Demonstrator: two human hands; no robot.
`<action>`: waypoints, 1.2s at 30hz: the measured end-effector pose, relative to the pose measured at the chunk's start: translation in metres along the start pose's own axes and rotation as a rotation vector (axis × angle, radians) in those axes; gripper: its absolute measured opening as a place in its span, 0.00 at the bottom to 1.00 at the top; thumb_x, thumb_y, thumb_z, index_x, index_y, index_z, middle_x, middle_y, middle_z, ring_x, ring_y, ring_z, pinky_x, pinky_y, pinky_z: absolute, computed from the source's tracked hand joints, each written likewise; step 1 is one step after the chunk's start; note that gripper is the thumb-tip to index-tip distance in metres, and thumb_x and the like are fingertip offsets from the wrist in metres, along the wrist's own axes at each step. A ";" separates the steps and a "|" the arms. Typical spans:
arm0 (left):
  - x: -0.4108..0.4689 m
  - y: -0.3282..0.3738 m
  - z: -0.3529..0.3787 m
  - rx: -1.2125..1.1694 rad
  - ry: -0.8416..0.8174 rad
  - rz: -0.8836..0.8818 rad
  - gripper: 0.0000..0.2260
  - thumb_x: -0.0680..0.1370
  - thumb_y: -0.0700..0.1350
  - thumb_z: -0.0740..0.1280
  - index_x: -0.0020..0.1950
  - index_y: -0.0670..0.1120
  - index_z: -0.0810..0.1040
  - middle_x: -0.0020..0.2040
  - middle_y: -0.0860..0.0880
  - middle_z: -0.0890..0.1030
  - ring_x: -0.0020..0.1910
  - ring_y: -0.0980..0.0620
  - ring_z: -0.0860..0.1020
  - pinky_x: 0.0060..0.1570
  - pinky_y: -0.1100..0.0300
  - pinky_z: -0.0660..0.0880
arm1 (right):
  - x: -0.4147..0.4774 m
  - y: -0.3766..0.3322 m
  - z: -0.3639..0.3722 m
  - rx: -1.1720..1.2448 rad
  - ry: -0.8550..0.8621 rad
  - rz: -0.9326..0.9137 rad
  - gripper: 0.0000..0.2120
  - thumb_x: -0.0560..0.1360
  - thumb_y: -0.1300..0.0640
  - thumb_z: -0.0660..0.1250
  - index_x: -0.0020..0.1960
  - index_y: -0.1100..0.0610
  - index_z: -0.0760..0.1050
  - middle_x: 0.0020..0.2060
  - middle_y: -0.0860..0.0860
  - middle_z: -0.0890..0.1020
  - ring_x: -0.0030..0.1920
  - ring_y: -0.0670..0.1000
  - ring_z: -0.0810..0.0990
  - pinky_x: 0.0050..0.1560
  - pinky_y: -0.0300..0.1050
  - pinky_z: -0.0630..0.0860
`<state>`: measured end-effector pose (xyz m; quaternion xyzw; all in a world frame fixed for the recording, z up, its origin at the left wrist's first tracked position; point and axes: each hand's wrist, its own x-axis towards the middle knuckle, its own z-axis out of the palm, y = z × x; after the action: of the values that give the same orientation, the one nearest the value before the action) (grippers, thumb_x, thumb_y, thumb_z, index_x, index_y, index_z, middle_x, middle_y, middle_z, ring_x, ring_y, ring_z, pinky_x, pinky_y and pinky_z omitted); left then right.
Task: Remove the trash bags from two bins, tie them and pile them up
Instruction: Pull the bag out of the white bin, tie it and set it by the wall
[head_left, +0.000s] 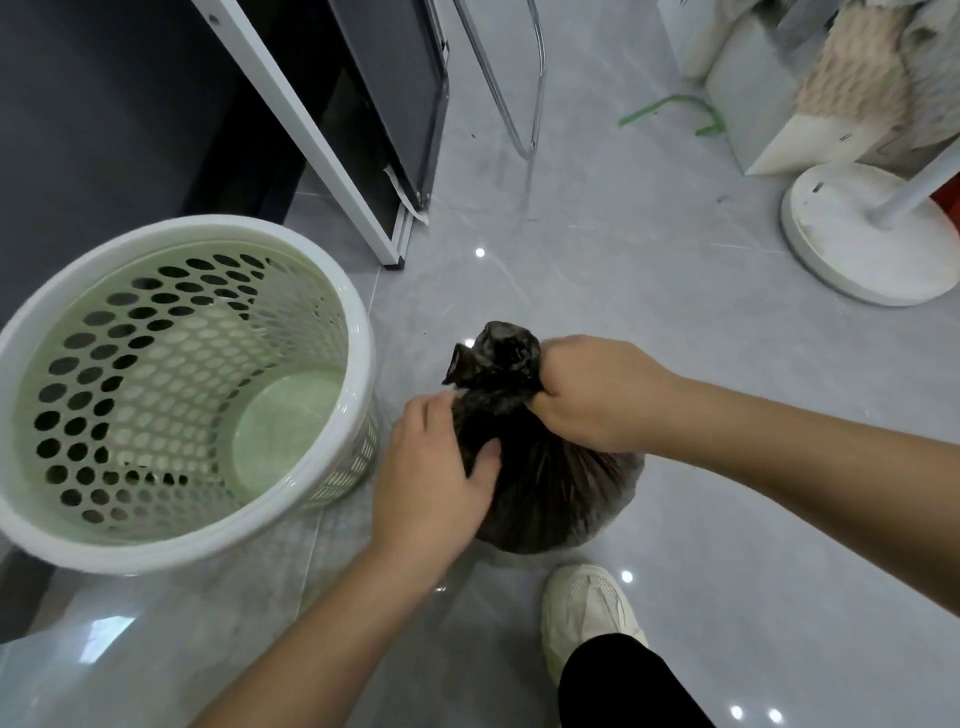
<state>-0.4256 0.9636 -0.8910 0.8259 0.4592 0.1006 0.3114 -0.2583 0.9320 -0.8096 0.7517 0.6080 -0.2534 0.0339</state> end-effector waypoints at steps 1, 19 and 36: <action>-0.005 0.003 0.000 0.015 -0.030 0.009 0.31 0.70 0.64 0.61 0.66 0.46 0.68 0.61 0.48 0.71 0.61 0.46 0.71 0.58 0.49 0.72 | 0.000 -0.001 0.001 0.011 0.029 -0.036 0.14 0.76 0.54 0.56 0.33 0.56 0.65 0.41 0.50 0.69 0.45 0.53 0.71 0.44 0.47 0.71; 0.013 -0.013 0.000 0.181 -0.105 0.055 0.32 0.73 0.61 0.63 0.71 0.44 0.63 0.70 0.46 0.66 0.70 0.46 0.64 0.66 0.50 0.67 | 0.018 -0.006 0.001 0.045 0.054 -0.094 0.12 0.76 0.58 0.58 0.34 0.60 0.65 0.36 0.51 0.72 0.37 0.56 0.74 0.38 0.48 0.73; 0.025 -0.011 -0.009 0.022 0.014 0.042 0.26 0.77 0.47 0.61 0.74 0.46 0.58 0.74 0.46 0.63 0.73 0.48 0.61 0.71 0.50 0.62 | 0.023 0.007 -0.004 0.196 0.110 -0.029 0.18 0.78 0.52 0.58 0.30 0.56 0.64 0.27 0.52 0.70 0.30 0.52 0.69 0.32 0.45 0.65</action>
<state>-0.4236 0.9926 -0.8939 0.8378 0.4452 0.1080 0.2969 -0.2472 0.9523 -0.8181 0.7554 0.5919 -0.2705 -0.0765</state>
